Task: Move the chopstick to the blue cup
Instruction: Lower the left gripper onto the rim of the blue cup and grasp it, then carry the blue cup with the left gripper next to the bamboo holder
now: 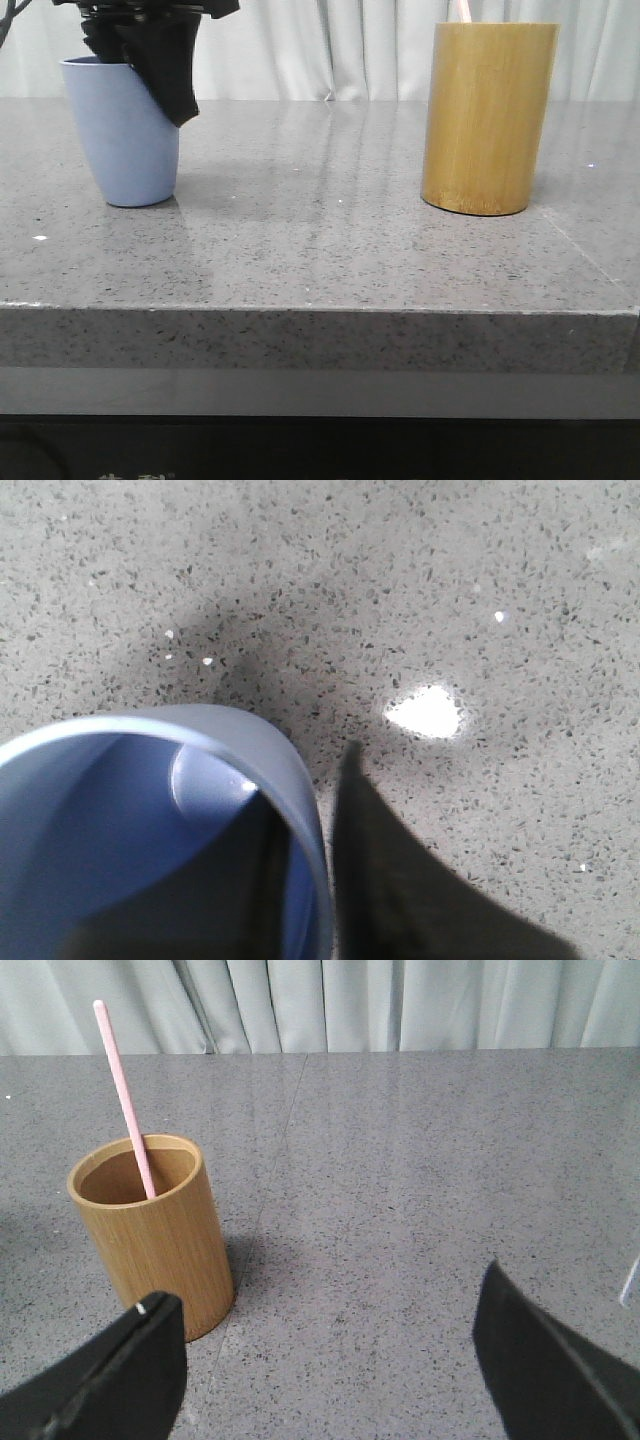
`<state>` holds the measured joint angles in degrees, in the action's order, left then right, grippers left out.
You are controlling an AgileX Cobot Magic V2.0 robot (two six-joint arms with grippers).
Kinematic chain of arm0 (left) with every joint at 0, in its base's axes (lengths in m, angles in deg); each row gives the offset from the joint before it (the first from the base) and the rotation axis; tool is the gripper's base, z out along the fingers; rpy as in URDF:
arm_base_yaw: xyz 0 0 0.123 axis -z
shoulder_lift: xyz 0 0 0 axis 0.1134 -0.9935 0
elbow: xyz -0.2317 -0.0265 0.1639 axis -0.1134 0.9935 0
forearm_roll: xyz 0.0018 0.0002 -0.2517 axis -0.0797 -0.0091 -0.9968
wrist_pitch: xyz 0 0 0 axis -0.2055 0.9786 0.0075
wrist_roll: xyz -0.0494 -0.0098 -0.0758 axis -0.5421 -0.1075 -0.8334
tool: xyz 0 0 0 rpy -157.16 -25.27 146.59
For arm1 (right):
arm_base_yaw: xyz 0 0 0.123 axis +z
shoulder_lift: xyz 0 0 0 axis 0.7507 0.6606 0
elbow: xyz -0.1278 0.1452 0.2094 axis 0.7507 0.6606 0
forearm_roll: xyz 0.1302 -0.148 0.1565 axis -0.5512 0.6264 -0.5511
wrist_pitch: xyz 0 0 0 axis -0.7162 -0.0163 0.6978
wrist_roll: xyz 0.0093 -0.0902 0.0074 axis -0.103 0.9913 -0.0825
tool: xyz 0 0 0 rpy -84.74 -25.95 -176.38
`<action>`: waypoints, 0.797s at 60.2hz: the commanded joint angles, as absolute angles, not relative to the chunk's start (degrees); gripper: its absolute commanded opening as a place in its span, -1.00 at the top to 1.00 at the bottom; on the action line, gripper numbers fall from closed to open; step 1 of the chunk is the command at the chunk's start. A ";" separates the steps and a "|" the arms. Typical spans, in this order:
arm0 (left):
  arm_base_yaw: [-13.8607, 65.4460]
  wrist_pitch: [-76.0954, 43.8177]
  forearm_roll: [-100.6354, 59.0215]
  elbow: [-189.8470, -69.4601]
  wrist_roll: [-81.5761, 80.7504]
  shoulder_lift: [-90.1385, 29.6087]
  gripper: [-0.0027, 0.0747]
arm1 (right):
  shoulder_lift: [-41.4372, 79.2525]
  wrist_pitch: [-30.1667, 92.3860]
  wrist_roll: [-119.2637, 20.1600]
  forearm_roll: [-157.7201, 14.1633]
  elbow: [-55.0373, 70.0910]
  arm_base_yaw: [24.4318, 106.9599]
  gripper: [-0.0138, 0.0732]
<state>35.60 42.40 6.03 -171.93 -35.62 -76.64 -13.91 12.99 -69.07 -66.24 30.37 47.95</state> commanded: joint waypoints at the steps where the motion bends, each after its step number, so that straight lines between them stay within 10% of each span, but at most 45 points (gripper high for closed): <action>1: 35.80 41.80 5.99 -173.91 -35.77 -73.95 0.98 | -13.25 17.16 -68.91 -66.35 28.46 47.76 -0.70; 48: 51.18 43.44 4.51 -187.56 -35.77 -80.25 0.98 | -13.25 16.98 -68.91 -66.35 28.46 47.76 -0.70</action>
